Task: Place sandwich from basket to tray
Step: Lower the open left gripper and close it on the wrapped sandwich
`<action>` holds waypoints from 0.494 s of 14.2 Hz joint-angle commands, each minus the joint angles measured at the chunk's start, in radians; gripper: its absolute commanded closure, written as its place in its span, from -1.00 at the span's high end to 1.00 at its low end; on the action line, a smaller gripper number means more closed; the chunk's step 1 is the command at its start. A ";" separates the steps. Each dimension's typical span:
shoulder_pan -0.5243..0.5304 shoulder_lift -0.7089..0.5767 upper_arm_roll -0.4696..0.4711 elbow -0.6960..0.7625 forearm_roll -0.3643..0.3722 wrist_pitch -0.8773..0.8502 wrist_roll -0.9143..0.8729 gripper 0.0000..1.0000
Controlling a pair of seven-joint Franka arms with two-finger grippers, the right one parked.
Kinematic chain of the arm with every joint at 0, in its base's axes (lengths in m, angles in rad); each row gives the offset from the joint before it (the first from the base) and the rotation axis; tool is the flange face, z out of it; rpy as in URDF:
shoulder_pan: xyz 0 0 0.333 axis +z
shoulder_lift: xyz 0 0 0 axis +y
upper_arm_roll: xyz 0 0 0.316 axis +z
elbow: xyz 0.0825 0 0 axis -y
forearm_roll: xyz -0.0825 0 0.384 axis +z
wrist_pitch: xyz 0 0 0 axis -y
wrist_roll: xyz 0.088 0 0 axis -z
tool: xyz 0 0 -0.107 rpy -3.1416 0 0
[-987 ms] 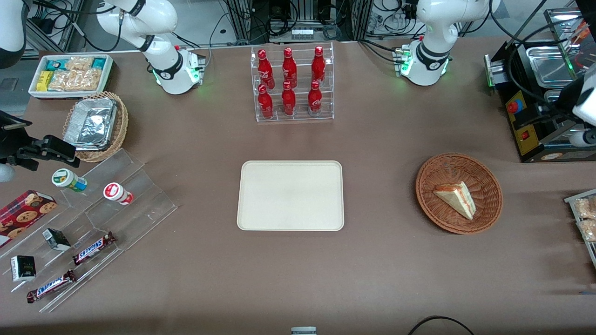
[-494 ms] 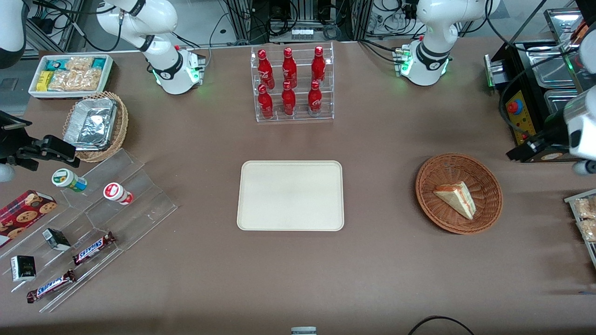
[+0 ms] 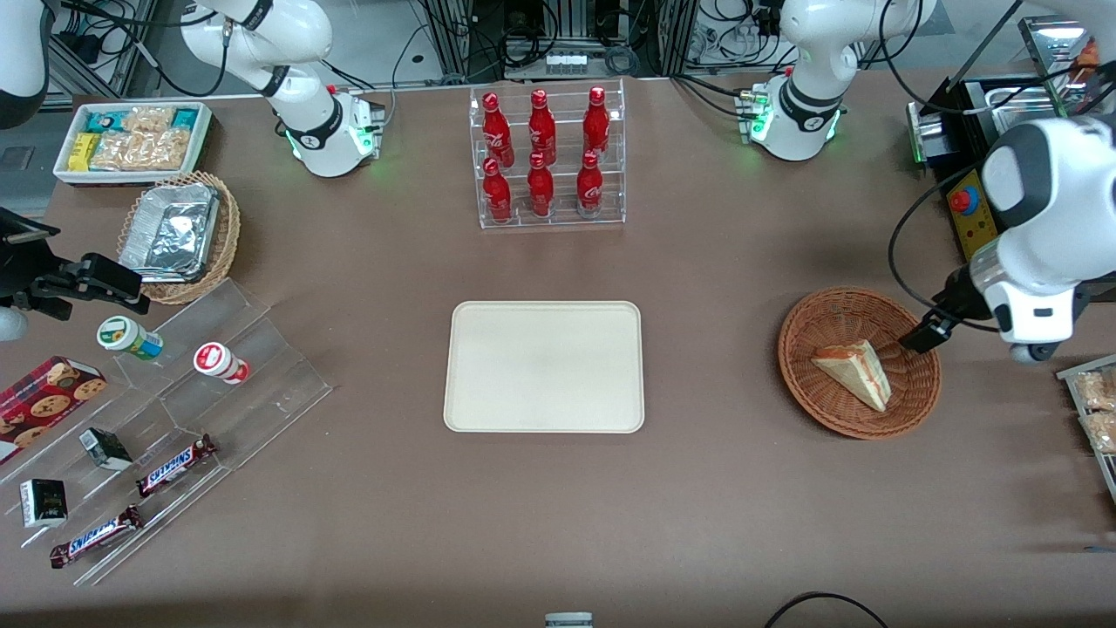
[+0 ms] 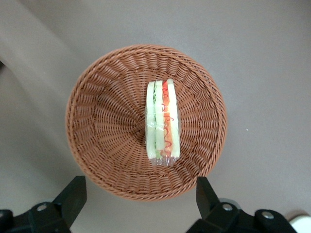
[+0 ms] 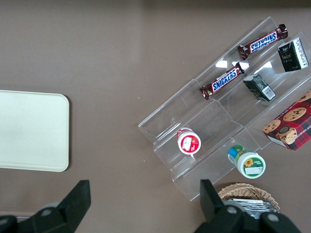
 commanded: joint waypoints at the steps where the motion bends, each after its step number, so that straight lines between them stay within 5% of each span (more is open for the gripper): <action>1: -0.008 0.053 -0.005 -0.022 -0.008 0.093 -0.091 1.00; 7: -0.053 0.160 -0.005 -0.035 -0.002 0.238 -0.179 1.00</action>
